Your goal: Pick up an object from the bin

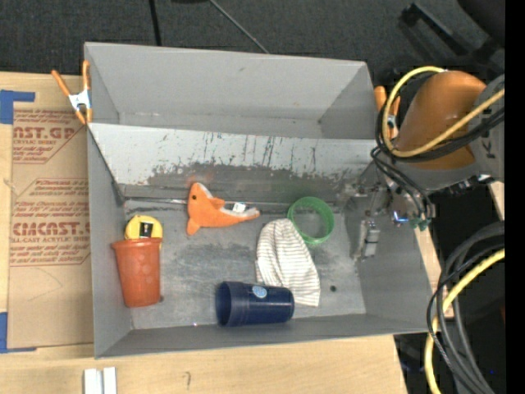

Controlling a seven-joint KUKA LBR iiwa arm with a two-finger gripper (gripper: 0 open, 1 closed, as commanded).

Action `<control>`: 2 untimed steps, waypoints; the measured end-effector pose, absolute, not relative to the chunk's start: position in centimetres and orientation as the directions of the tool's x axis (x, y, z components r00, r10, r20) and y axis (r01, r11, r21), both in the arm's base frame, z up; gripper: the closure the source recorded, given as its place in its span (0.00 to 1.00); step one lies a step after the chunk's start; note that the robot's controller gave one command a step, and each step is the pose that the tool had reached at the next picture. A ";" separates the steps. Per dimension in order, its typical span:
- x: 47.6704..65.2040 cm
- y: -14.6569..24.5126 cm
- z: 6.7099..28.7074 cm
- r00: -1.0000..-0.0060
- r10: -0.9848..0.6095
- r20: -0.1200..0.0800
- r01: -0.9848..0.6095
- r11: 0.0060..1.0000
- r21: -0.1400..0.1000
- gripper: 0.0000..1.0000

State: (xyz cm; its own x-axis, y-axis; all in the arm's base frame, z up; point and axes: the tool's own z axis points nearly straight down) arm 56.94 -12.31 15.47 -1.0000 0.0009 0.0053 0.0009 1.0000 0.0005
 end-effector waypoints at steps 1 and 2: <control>57.1 -12.3 15.9 -1.000 -0.001 -0.002 -0.001 1.000 -0.001 0.00; 58.8 -7.9 8.8 -1.000 0.029 -0.007 0.029 1.000 0.000 0.00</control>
Offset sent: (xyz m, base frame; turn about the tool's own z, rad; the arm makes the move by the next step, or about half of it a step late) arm 0.0194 0.0534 -0.0847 0.0326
